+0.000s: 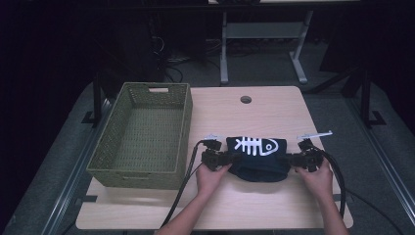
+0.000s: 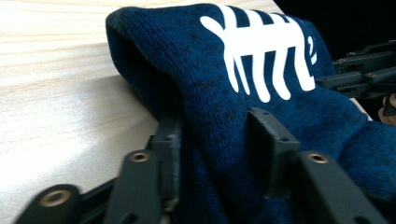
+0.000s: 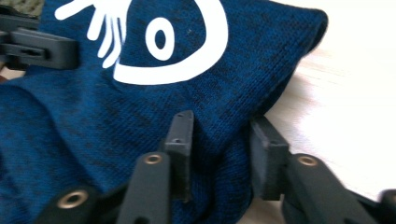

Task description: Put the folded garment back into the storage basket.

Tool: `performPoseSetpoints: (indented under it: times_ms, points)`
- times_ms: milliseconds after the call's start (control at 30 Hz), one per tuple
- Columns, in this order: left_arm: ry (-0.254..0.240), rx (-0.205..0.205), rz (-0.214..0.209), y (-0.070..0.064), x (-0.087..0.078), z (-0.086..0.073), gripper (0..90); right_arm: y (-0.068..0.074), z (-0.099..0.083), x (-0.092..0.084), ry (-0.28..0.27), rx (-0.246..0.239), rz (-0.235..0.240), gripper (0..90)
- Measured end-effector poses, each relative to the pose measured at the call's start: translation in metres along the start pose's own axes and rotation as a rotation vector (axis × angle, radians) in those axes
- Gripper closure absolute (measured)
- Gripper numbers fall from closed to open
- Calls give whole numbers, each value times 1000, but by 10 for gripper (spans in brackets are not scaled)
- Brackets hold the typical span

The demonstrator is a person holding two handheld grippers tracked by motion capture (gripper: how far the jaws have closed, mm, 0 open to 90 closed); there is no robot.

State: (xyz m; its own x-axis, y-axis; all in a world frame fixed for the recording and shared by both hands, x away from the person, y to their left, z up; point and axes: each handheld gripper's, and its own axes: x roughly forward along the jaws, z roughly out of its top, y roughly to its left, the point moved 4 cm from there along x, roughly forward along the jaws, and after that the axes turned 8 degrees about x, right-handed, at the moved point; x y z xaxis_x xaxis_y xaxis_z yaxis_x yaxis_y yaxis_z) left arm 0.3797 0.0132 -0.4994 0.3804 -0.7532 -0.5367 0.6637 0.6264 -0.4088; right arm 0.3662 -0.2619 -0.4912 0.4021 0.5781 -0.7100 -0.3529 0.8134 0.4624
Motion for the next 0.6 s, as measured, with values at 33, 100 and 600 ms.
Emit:
performPoseSetpoints:
  times_ms: [33, 100, 600]
  points:
    - [2, -2, -6, 0, -1, 0, 653, 2, -1, -1, 3, 4, -1, 677]
    - [-3, -12, -19, -1, -3, -1, 674, 3, -3, -3, 2, 3, 6, 688]
    - [-35, 7, -70, -20, -21, 5, 693, 21, -9, -30, -58, 39, 103, 713]
